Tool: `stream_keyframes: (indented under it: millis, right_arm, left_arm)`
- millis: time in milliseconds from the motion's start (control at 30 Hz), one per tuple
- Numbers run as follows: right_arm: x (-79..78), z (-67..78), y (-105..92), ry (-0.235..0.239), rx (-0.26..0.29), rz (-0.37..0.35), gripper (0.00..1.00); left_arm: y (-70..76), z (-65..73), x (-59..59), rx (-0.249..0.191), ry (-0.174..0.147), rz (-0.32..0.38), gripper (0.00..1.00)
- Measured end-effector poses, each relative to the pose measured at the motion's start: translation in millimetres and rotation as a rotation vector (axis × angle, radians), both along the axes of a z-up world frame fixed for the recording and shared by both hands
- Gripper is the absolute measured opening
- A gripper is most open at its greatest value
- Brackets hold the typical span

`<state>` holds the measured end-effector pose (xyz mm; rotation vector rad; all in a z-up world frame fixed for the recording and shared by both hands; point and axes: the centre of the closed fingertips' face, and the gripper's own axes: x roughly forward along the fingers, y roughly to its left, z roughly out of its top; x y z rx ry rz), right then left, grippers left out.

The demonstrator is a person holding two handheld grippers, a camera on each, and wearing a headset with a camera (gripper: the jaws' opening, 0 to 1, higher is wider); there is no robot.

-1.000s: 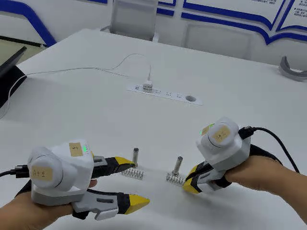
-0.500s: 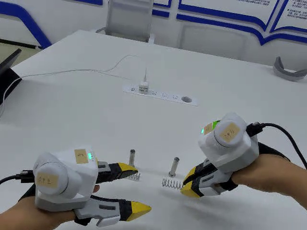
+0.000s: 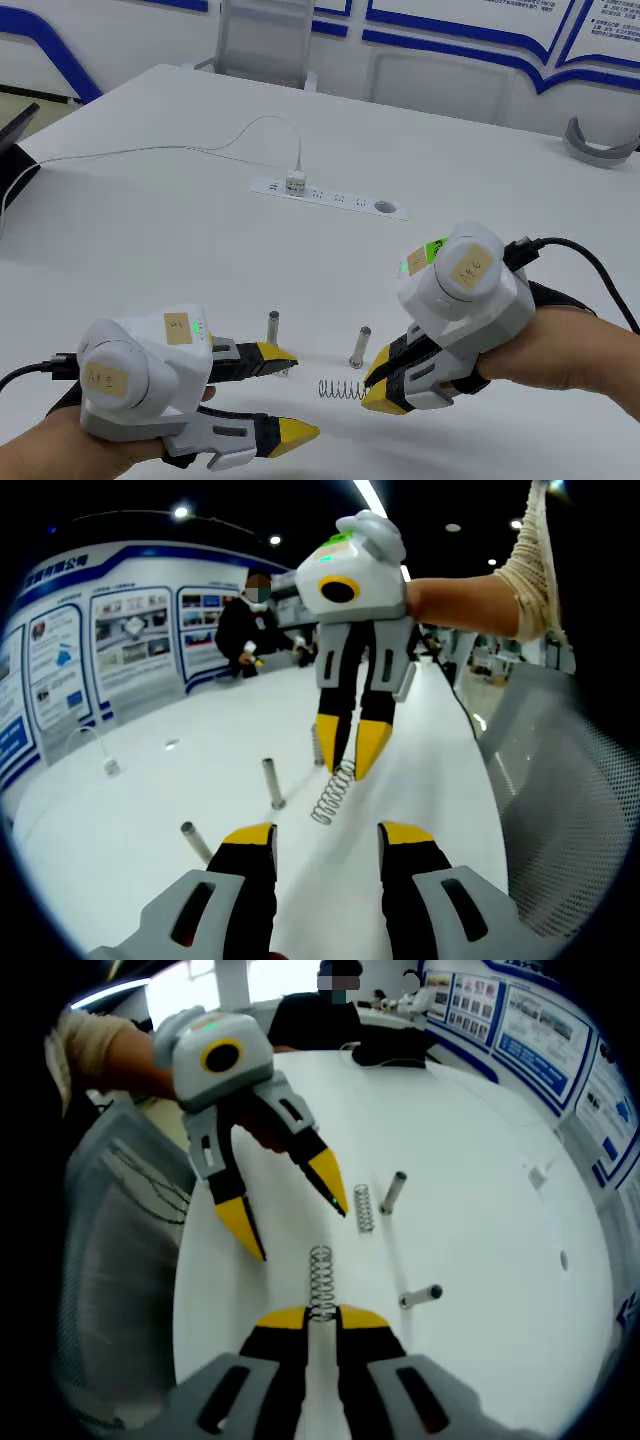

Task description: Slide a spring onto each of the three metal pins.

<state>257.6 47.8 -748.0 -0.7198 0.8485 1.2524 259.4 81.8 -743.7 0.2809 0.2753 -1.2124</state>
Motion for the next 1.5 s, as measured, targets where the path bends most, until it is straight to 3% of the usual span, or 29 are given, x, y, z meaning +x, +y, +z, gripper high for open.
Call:
stream_keyframes:
  millis: [167, 633, 1133, 1500]
  right_arm:
    - [-5.4, 4.6, 4.5, 0.002, -0.004, 0.034, 0.11]
    - [-15.0, 9.3, 12.3, 0.014, -0.031, 0.086, 0.12]
    - [-15.3, 29.9, 25.7, -0.023, 0.025, 0.1, 0.11]
    - [-13.1, 35.7, 37.8, -0.048, 0.061, 0.1, 0.11]
  left_arm:
    - [-4.7, 0.6, -1.1, -0.001, -0.013, -0.021, 0.35]
    - [-14.9, 2.4, -8.9, 0.028, -0.092, -0.083, 0.13]
    - [-17.8, 1.2, -12.1, 0.032, -0.086, -0.084, 0.11]
    - [-15.5, 2.1, -8.7, 0.021, -0.08, -0.066, 0.11]
